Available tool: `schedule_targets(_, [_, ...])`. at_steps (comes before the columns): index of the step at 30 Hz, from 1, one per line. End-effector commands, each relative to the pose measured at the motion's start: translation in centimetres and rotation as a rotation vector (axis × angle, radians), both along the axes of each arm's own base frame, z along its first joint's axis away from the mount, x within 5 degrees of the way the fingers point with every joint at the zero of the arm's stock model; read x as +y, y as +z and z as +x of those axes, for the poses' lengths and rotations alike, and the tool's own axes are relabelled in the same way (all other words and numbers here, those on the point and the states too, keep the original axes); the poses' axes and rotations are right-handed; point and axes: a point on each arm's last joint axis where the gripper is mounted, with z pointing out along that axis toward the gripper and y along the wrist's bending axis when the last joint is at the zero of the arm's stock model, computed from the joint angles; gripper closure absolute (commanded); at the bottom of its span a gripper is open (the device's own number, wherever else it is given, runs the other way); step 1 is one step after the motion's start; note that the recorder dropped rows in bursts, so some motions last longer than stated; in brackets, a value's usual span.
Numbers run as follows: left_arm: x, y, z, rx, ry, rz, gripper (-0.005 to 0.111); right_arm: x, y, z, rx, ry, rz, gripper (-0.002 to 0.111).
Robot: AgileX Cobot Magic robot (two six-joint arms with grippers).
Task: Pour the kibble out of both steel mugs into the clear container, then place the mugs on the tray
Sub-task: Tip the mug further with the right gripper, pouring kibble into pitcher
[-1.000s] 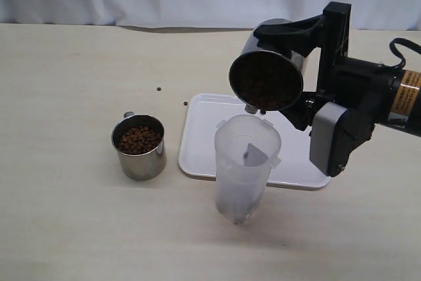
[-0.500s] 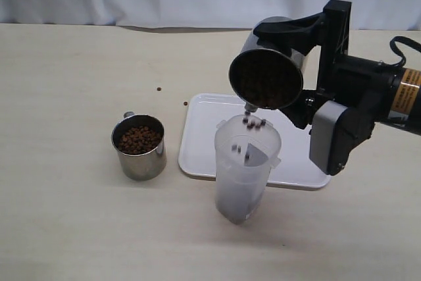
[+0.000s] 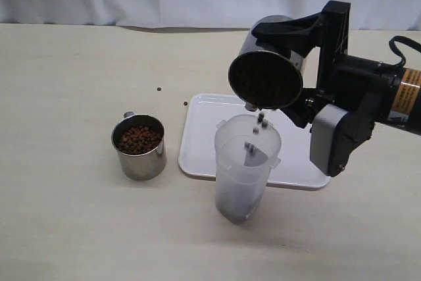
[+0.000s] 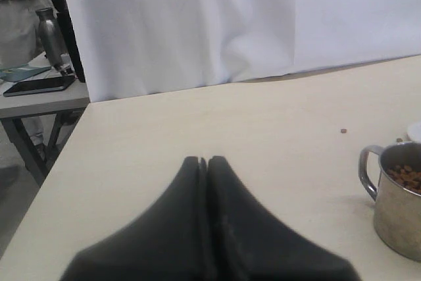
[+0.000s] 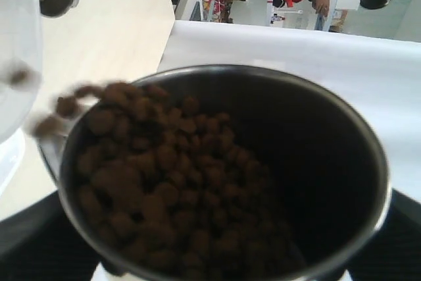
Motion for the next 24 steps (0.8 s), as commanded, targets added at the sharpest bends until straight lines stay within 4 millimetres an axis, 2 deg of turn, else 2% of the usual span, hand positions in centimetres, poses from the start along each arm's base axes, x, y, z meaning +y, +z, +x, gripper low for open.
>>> schedule_targets(1, [-0.05,0.00,0.00,-0.010,-0.008,-0.009,0.107,0.20,0.82,-0.08,-0.050,0.023,0.030,0.103])
schedule_targets(24, [-0.05,0.00,0.00,-0.010,-0.008,-0.009,0.107,0.32,1.09,-0.24,-0.119,0.052,0.027,0.103])
